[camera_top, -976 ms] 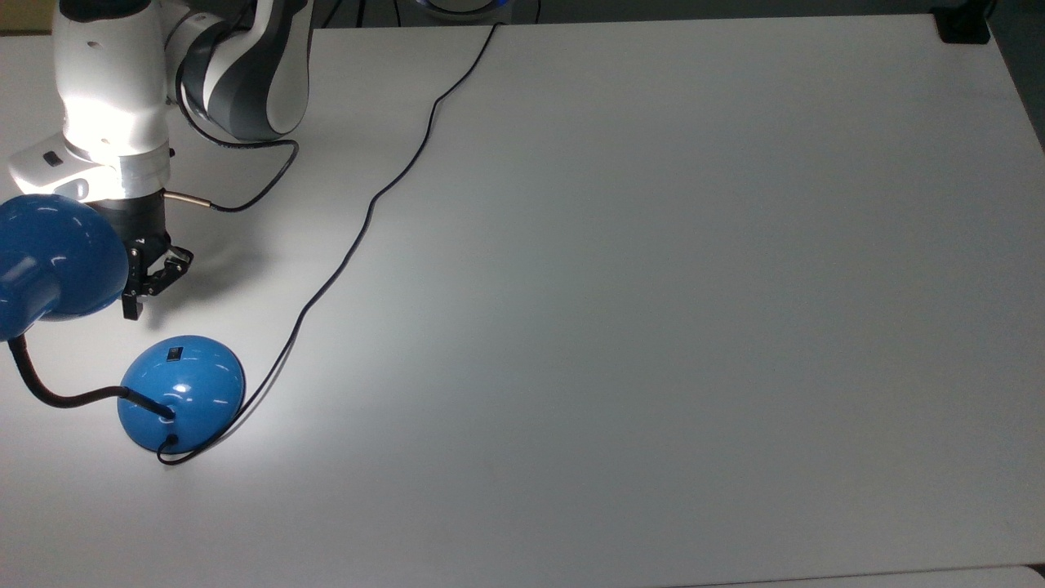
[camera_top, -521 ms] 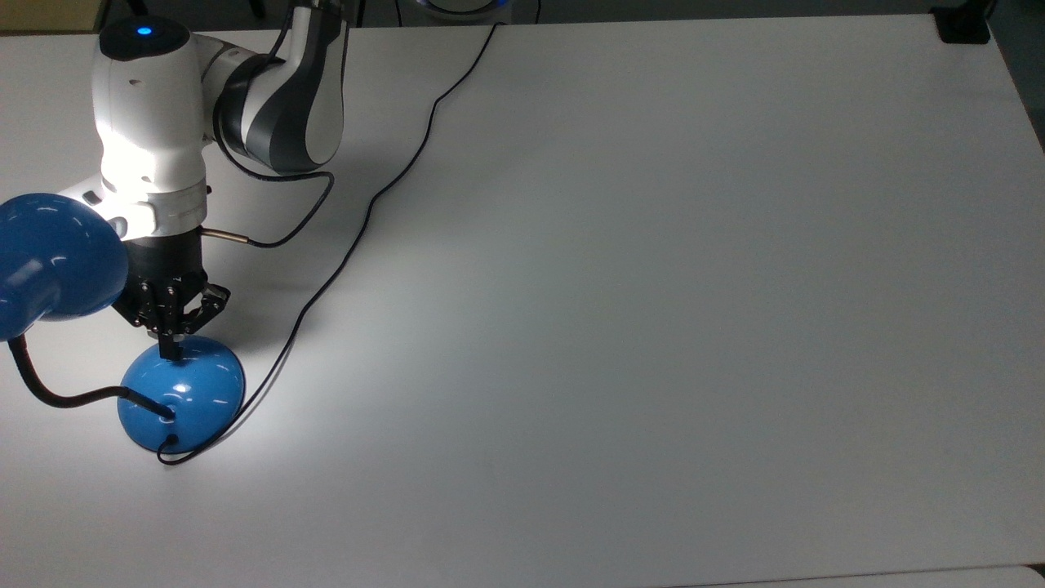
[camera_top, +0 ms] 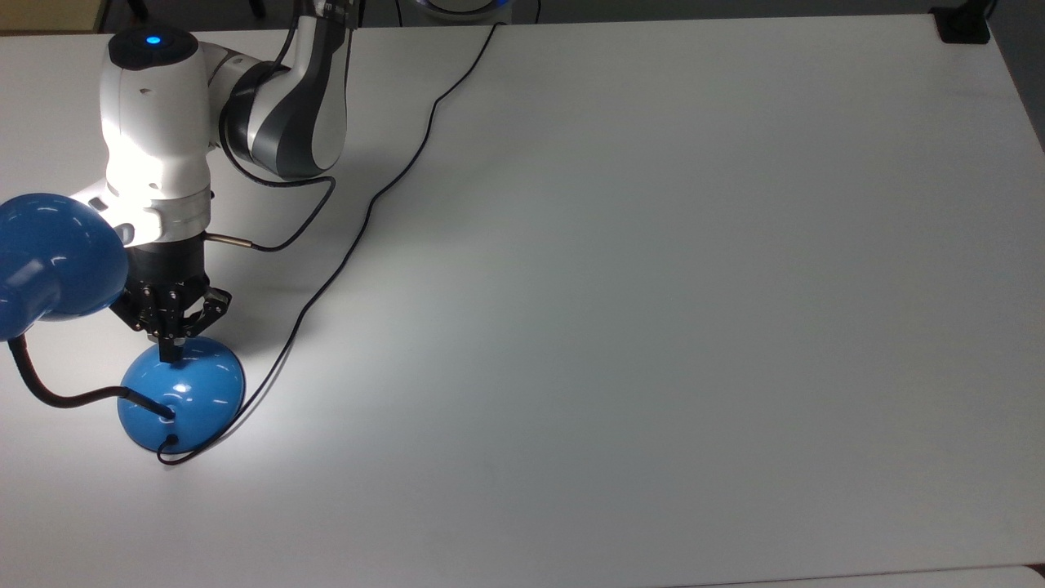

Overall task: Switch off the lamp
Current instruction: 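Lower the gripper and press the switch on the blue lamp base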

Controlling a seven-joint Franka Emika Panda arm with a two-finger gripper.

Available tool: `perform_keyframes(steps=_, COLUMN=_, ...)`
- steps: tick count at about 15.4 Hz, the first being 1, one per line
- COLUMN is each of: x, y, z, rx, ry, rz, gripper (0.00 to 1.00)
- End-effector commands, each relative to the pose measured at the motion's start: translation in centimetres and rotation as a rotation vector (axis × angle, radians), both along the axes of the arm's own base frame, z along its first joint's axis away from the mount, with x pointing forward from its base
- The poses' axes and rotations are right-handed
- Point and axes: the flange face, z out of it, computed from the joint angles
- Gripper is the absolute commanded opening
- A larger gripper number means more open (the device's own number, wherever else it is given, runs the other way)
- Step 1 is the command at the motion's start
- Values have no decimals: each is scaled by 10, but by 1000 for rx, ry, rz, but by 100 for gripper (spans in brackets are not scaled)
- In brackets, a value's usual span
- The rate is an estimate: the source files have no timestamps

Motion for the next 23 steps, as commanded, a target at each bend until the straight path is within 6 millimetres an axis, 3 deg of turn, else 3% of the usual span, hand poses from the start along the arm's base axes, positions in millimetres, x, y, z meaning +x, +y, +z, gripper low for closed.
perform_keyframes(steps=1, x=-11, y=-1, z=3, rx=-9, ry=8, rz=-1, gripper=0)
perform_keyframes(steps=11, x=-23, y=-7, z=-14, rx=-25, ry=57, rz=4, gripper=0)
perform_keyframes(steps=18, x=-22, y=-7, z=-27, rx=-26, ry=71, rz=6, gripper=0)
perform_keyframes(steps=21, x=-22, y=-8, z=-28, rx=-26, ry=73, rz=5, gripper=0)
perform_keyframes(steps=23, x=-26, y=-9, z=-17, rx=-23, ry=72, rz=3, gripper=0)
